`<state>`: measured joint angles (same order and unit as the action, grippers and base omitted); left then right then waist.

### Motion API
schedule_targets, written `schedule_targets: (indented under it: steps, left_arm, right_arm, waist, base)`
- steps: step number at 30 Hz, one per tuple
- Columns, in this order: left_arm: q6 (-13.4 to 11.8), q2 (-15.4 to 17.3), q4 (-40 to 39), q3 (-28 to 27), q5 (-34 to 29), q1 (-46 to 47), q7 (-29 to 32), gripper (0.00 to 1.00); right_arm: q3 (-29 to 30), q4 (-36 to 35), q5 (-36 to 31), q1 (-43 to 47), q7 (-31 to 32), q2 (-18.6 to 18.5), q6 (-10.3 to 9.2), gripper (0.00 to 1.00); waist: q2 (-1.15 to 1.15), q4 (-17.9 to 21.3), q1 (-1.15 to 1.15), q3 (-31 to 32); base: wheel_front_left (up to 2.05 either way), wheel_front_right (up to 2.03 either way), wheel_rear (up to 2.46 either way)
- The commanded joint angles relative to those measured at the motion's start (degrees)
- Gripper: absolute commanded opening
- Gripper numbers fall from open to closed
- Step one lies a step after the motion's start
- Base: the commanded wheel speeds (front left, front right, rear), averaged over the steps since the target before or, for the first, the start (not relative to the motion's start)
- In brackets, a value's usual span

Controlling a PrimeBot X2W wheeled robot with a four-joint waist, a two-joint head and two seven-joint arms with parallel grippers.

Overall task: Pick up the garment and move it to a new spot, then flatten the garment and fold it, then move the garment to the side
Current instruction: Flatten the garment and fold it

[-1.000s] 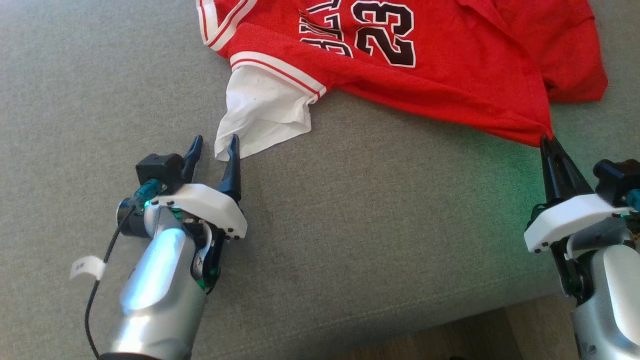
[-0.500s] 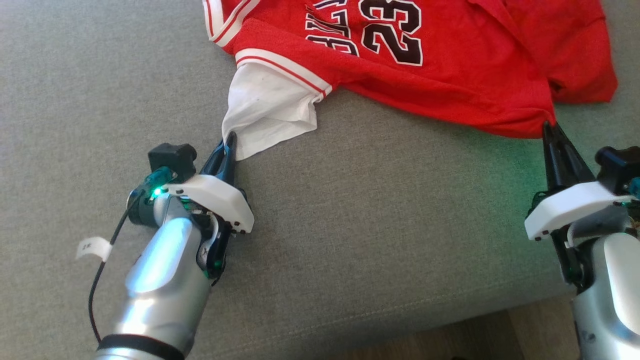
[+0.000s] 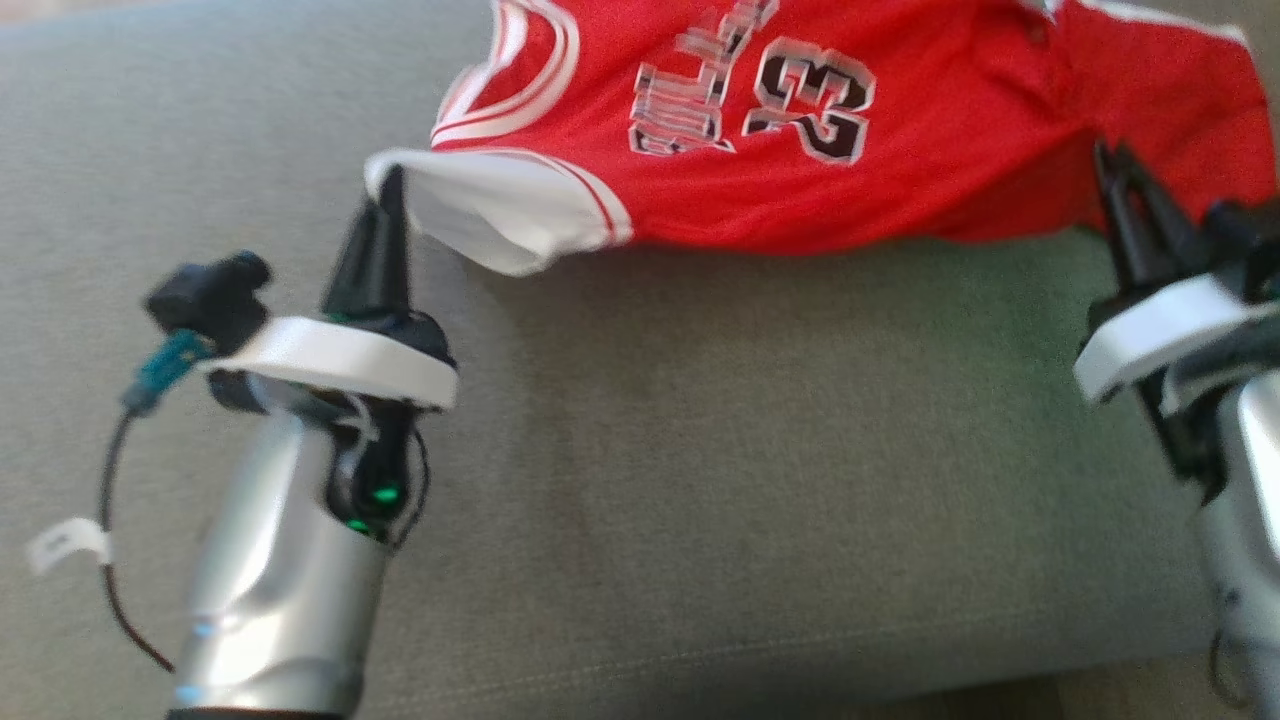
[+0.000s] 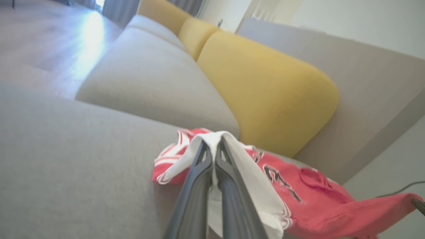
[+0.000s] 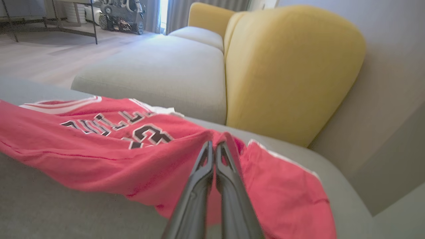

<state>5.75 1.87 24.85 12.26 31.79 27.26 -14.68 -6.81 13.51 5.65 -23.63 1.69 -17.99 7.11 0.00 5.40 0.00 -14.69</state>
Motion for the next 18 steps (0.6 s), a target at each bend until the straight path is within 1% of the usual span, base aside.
schedule_targets:
  steps: [1,3,6,10,14,18]
  left_arm:
    - [0.36,1.47,-4.53,-3.37,-0.84,1.89,-0.32,0.00]
    - [0.43,1.78,-6.07,-4.23,-1.26,1.80,-0.32,0.00]
    - [0.57,2.54,-10.64,-5.81,-2.19,1.53,-0.32,0.00]
    - [0.35,3.85,-16.98,-6.78,-2.51,1.45,-0.18,0.00]
    - [-1.44,4.73,-24.55,-8.50,-1.80,1.30,1.44,0.00]
    - [-2.86,6.10,-33.55,-8.82,-1.57,1.11,5.49,0.00]
  right_arm:
    - [-1.78,-1.70,0.61,-3.21,-0.46,-2.32,0.37,0.00]
    - [-2.50,-1.43,0.84,-4.44,-0.70,-3.04,0.37,0.00]
    - [-4.00,-0.71,1.46,-7.82,-1.89,-4.65,0.37,0.00]
    - [-5.41,-0.33,2.17,-11.41,-3.94,-5.81,0.37,0.00]
    - [-6.56,-0.27,2.91,-14.13,-5.62,-6.53,0.37,0.00]
    - [-7.08,-1.90,3.64,-16.28,-4.84,-7.56,0.37,0.00]
  waist:
    - [0.00,-2.61,0.00,3.18]
    - [0.00,-3.16,0.00,4.09]
    - [0.00,-4.66,0.00,6.65]
    - [0.00,-6.17,0.00,9.93]
    - [0.00,-6.91,0.00,13.27]
    - [0.00,-7.10,0.00,15.02]
  base:
    - [0.00,0.00,0.00]
    - [0.00,0.00,0.00]
    - [0.00,0.00,0.00]
    - [0.00,0.00,0.00]
    - [0.00,0.00,0.00]
    - [0.00,0.00,0.00]
